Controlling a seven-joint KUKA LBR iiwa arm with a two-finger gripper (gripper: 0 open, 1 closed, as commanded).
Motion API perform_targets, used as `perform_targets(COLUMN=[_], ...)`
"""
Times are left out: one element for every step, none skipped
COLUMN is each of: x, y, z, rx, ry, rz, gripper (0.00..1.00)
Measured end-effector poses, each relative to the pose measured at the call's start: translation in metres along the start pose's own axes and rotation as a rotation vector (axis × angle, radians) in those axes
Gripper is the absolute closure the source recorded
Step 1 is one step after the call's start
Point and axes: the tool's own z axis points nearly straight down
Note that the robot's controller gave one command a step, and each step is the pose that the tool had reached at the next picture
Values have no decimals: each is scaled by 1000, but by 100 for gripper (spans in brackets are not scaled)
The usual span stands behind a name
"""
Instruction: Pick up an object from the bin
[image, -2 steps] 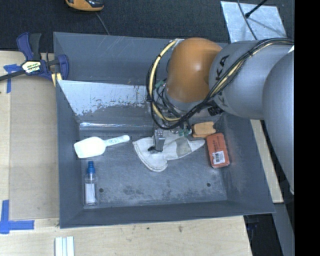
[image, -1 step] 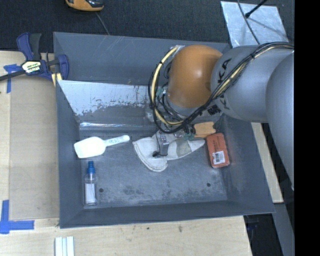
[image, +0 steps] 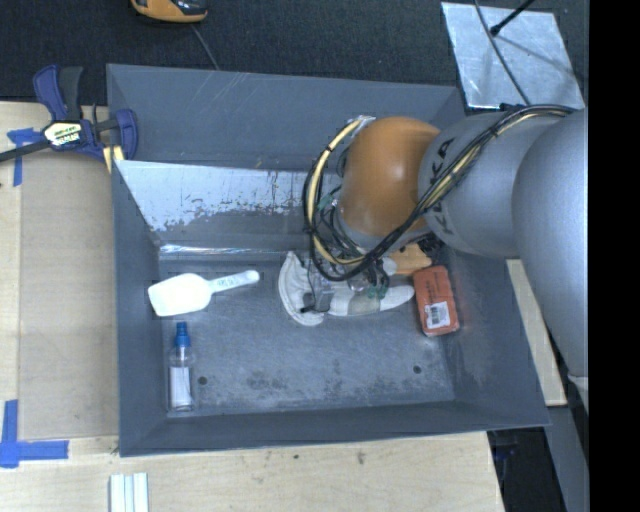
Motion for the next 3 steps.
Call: perform_targets(x=[0,30,30], y=[0,-49,-49], z=[0,-106,-106], rx=[0,1,0], ry=[0,0,1], rz=[0,-3,-2], gripper=[100,100,100])
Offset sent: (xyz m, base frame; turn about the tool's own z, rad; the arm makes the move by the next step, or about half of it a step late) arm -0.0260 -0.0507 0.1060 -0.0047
